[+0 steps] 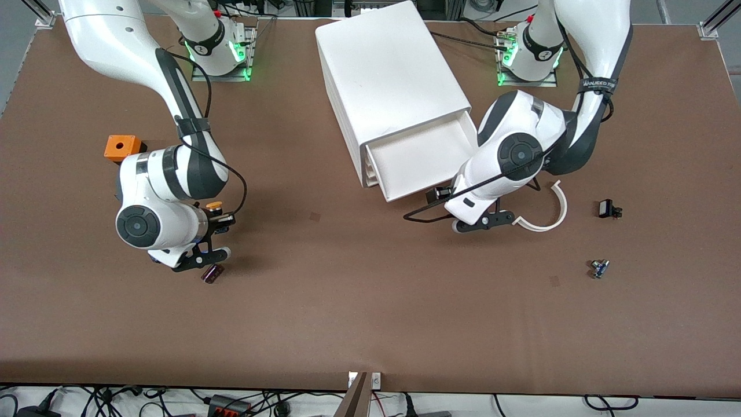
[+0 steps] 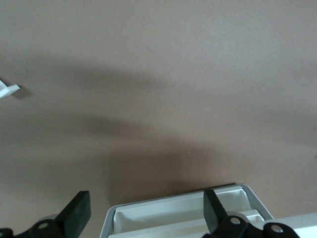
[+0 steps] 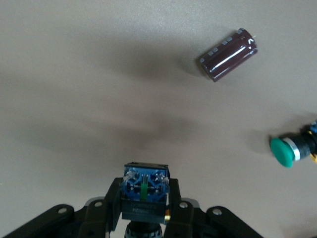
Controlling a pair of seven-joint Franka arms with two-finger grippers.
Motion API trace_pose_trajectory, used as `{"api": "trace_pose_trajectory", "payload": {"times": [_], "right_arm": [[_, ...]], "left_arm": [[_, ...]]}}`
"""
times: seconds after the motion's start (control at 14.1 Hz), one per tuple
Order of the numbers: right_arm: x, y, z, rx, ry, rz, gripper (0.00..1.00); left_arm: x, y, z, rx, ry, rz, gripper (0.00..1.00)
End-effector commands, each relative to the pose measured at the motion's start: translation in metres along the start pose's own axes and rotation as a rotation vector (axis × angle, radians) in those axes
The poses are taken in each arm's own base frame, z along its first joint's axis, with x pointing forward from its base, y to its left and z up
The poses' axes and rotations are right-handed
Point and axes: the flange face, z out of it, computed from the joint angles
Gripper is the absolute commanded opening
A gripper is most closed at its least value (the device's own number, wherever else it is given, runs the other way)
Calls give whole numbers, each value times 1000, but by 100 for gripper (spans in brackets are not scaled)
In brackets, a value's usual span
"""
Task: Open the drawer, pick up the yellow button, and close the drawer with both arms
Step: 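Carry the button toward the table while the left gripper pushes the drawer, then lower the button onto the table and open the right gripper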
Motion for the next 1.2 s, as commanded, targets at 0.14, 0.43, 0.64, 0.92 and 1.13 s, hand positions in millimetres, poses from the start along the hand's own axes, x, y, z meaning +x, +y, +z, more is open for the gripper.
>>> {"api": "trace_pose_trajectory", "payload": {"times": [0.14, 0.43, 0.64, 0.92, 1.13], "right_arm": [[-19, -5, 29, 2, 73, -101, 0], [-14, -14, 50, -16, 127, -177, 0], [-10, -16, 59, -4, 129, -155, 0], [-4, -18, 68, -8, 148, -119, 0], [0, -20, 57, -6, 162, -71, 99]], "left_arm": [[-33, 5, 15, 12, -53, -28, 100], [-59, 17, 18, 21, -122, -72, 100], [-77, 22, 29, 38, -148, -50, 100], [-98, 35, 40, 54, -169, -19, 100], [-112, 44, 45, 63, -180, -32, 100]]}}
